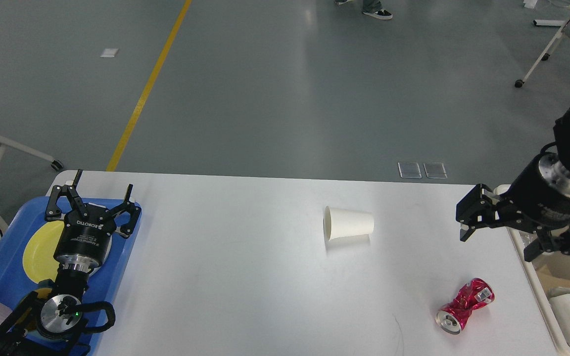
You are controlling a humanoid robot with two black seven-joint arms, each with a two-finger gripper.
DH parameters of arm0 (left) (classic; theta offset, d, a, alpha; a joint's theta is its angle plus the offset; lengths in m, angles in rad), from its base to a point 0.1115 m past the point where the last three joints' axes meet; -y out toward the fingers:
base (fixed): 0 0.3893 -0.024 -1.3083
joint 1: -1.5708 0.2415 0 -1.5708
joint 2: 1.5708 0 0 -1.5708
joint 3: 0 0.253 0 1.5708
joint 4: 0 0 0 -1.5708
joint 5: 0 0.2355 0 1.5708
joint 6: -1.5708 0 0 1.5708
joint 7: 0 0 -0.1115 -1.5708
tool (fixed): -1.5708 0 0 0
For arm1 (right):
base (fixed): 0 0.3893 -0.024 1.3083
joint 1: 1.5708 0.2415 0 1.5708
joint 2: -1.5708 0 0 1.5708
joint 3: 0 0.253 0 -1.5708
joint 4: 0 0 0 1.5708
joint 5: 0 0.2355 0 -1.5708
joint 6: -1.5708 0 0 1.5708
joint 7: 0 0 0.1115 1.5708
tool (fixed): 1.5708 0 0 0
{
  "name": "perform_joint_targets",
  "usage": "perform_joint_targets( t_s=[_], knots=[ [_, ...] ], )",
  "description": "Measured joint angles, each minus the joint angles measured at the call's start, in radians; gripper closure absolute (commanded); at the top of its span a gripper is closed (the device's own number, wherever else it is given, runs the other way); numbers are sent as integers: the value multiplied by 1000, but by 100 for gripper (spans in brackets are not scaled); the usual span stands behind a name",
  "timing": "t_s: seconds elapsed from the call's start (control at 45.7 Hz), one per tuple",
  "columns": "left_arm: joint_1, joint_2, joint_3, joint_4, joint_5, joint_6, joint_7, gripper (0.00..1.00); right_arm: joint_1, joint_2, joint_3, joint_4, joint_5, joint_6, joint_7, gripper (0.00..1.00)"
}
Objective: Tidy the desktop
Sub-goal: 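Move the right gripper over the crushed red can and lower it, then close the right gripper on the crushed red can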
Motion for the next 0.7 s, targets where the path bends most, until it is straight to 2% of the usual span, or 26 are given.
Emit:
perform_joint_targets(
  t_s=[0.241, 0.35, 0.503, 0.7],
  knots=[
    [0, 0, 0, 0, 0, 0, 0, 4, -304, -82, 97, -47, 3, -275, -1, 0],
    [0, 0, 0, 0, 0, 0, 0, 4, -500, -107, 192, -120, 3, -378, -1, 0],
    [1, 0, 0, 0, 0, 0, 0, 4, -748, -109, 337, -281, 5, -421, 0, 0],
    [1, 0, 0, 0, 0, 0, -1, 4, -921, -95, 437, -455, 5, -426, 0, 0]
  ],
)
